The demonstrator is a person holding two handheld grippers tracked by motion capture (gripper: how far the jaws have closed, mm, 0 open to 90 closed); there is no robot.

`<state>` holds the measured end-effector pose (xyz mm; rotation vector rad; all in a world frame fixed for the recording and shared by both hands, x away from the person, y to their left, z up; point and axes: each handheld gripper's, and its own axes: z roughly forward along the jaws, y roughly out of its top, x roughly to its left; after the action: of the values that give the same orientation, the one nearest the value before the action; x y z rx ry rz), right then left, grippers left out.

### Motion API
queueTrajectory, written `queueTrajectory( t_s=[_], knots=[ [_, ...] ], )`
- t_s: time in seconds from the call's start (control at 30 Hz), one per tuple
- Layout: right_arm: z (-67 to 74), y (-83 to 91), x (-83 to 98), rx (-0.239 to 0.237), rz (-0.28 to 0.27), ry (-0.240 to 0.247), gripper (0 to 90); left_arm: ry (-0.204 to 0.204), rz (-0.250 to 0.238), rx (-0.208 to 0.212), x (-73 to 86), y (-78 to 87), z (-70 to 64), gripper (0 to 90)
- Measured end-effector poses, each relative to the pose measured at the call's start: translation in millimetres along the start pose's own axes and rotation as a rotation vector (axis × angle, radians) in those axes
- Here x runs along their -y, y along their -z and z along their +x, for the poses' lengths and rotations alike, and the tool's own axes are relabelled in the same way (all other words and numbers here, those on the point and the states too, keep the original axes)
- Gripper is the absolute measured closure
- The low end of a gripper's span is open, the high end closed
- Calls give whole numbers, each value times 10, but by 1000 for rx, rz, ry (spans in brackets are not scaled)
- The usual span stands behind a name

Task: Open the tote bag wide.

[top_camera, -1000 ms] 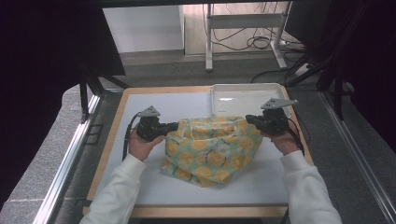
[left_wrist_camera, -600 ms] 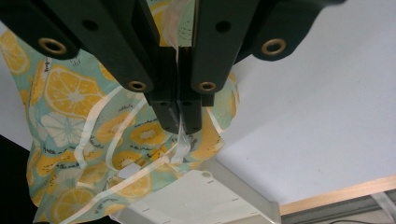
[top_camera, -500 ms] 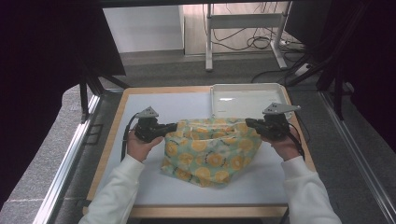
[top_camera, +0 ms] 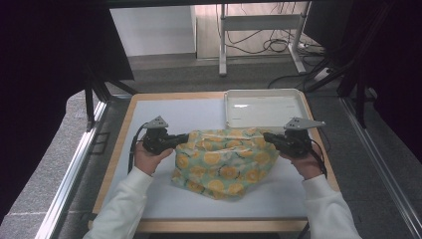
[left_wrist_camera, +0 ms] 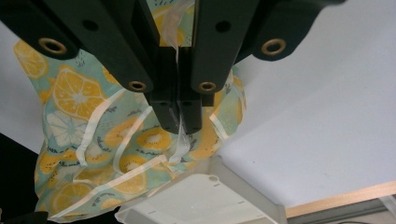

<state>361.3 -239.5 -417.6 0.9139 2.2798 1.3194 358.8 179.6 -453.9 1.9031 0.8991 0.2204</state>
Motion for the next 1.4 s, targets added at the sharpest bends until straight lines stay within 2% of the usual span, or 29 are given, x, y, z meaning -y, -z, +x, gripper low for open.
queueTrajectory(
  t_s=[0.43,0.53,1.1,1.4],
  knots=[
    [62,143,138,-9,-6,-9,891,-16,8,10,50,46,-76,897],
    [62,167,175,-10,-2,-14,891,-9,12,14,77,51,-83,897],
    [129,223,359,-24,42,-27,891,-10,29,28,211,120,-105,896],
    [209,273,432,-30,56,-24,891,-20,28,37,263,179,-173,896]
  ],
)
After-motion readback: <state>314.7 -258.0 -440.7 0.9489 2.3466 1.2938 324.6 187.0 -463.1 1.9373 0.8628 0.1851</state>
